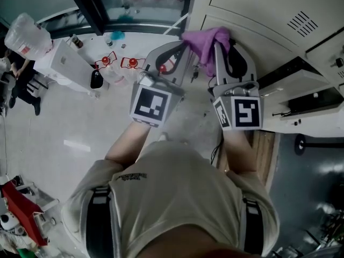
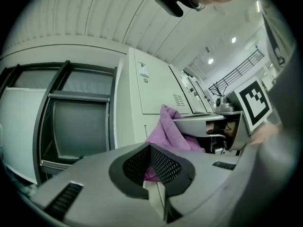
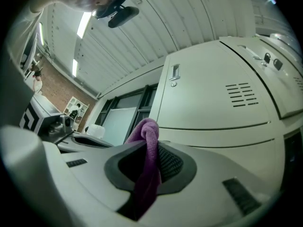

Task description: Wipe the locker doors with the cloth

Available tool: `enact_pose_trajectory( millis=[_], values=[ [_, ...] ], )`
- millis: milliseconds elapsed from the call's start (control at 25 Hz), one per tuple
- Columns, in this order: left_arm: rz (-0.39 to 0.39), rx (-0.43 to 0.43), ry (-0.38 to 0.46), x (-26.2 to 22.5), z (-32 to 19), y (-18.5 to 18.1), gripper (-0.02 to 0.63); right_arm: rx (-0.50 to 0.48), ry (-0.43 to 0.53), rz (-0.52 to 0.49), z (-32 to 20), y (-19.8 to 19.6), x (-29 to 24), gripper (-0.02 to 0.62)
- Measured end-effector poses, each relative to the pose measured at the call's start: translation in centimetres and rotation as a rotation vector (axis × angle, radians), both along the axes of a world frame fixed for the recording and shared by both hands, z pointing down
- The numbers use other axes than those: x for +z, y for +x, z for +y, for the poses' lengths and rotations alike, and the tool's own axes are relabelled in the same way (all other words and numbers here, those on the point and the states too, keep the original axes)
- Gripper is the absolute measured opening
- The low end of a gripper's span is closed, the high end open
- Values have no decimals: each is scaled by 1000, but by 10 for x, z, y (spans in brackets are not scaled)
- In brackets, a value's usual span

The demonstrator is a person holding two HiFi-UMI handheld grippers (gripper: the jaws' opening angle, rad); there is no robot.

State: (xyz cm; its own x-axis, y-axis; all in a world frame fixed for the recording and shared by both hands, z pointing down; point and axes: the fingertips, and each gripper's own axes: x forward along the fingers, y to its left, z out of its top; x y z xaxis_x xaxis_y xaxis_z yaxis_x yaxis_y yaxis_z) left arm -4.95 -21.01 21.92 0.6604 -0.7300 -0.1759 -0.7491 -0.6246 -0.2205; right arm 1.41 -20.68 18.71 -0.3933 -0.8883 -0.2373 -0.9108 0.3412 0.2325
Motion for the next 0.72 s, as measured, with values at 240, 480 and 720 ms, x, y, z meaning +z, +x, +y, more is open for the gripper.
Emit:
enact_pose_trajectory(
  millis=[240,480,720],
  values=[
    [-15,-21,-28,6,-4,-1,0,-8,-4,10,-13,-2,3,48],
    [-16,-24,-45,8,-8,6,0,6,-15,31,-26,-2,6,48],
    [-29,-13,-40,12,-12,21,0,21,-21,48,-29,12,8,49]
  ],
)
